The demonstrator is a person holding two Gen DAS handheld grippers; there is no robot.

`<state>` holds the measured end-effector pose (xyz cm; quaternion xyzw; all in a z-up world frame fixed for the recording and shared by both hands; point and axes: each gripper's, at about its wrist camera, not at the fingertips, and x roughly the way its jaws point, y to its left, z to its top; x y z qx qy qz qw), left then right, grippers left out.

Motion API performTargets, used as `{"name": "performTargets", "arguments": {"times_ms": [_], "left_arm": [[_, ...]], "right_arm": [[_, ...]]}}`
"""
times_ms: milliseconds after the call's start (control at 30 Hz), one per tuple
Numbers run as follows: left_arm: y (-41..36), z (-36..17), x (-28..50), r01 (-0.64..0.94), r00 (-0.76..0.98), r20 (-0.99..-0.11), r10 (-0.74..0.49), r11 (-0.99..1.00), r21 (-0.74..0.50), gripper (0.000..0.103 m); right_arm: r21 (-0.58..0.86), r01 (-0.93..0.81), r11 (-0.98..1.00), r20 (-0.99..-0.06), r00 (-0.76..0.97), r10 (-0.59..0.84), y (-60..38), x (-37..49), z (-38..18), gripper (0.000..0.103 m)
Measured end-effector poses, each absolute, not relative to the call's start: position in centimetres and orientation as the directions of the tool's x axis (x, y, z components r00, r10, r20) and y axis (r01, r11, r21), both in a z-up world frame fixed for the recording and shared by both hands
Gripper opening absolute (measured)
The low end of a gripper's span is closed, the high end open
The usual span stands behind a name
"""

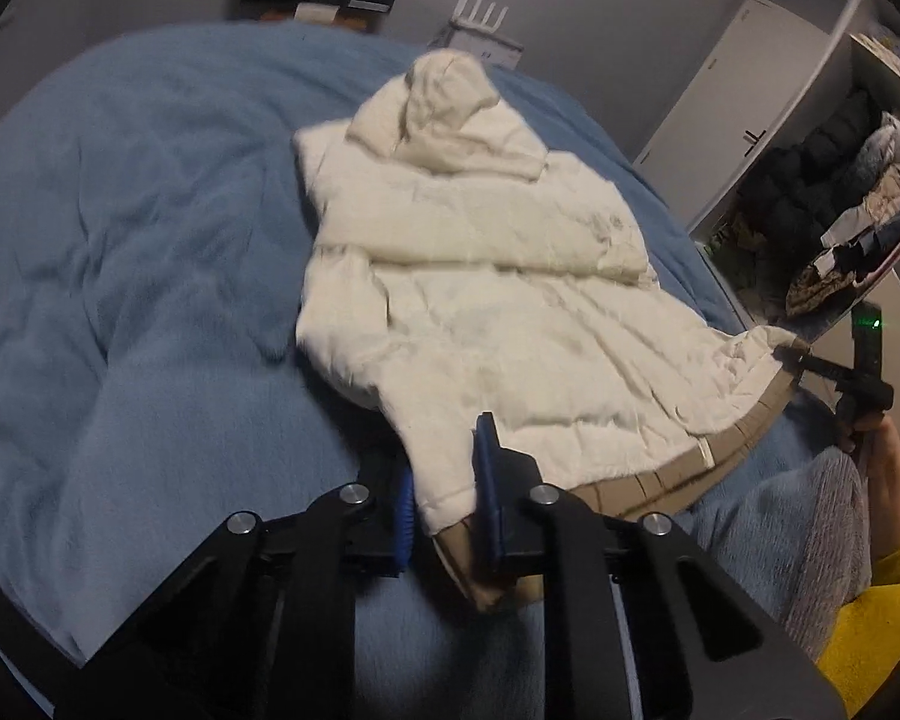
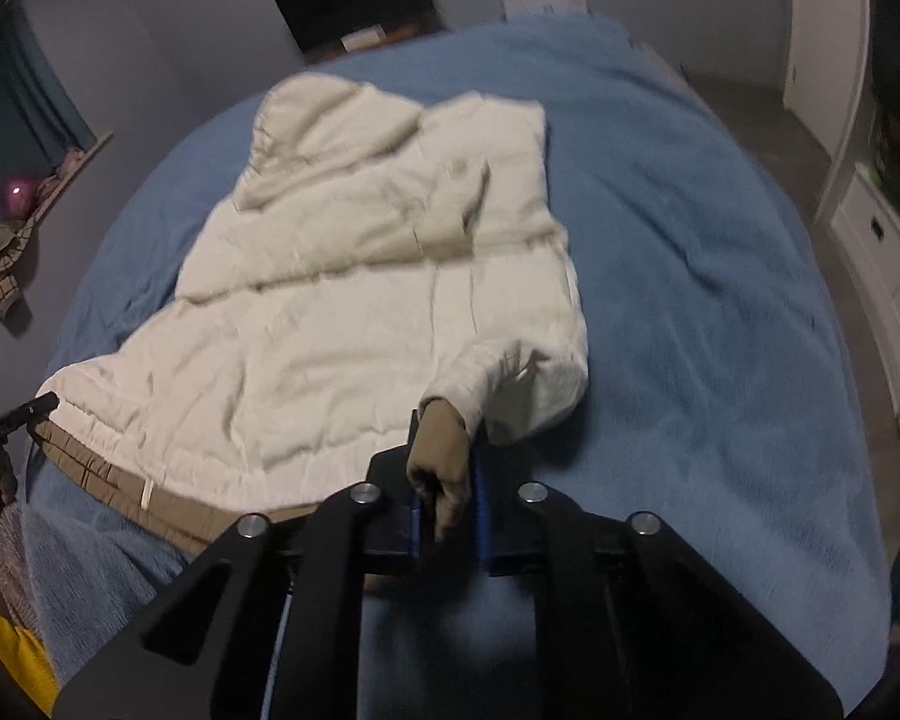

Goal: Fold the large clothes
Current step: 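Grasp the tan hem band with the left gripper while the right gripper grasps it too, then lift the hem with both grippers and fold it up toward the hood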

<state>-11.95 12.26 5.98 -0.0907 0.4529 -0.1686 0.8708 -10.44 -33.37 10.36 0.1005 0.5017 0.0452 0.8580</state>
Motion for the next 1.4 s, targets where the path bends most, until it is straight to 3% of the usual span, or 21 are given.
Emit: {"name": "performTargets", "arguments": {"times_ms": [300,733,967,1400], "left_arm": [[12.3,10.5,-4.8,0.225,0.626,-0.69,-0.365,0.931,-0.288,0.016],[13.7,11.9,9.3,0.165,0.66,-0.687,-0.305,0.95,-0.264,0.016],[14.9,9.6,17.0,0.093,0.63,-0.732,-0.258,0.962,-0.258,0.016],[14.8,1.5,26.0,0.0,0.518,-0.836,-0.179,0.978,-0.21,0.02]], "right_arm": [[0.197,0.013,0.98,-0.765,0.627,0.145,-33.0,-3.9,13.9,0.008],[0.202,0.12,0.972,-0.707,0.705,0.06,-34.7,10.2,15.3,0.008],[0.155,0.168,0.974,-0.703,0.711,-0.011,-33.6,18.3,14.1,0.008],[0.098,0.298,0.95,-0.805,0.585,-0.1,-34.1,27.4,4.6,0.009]]}}
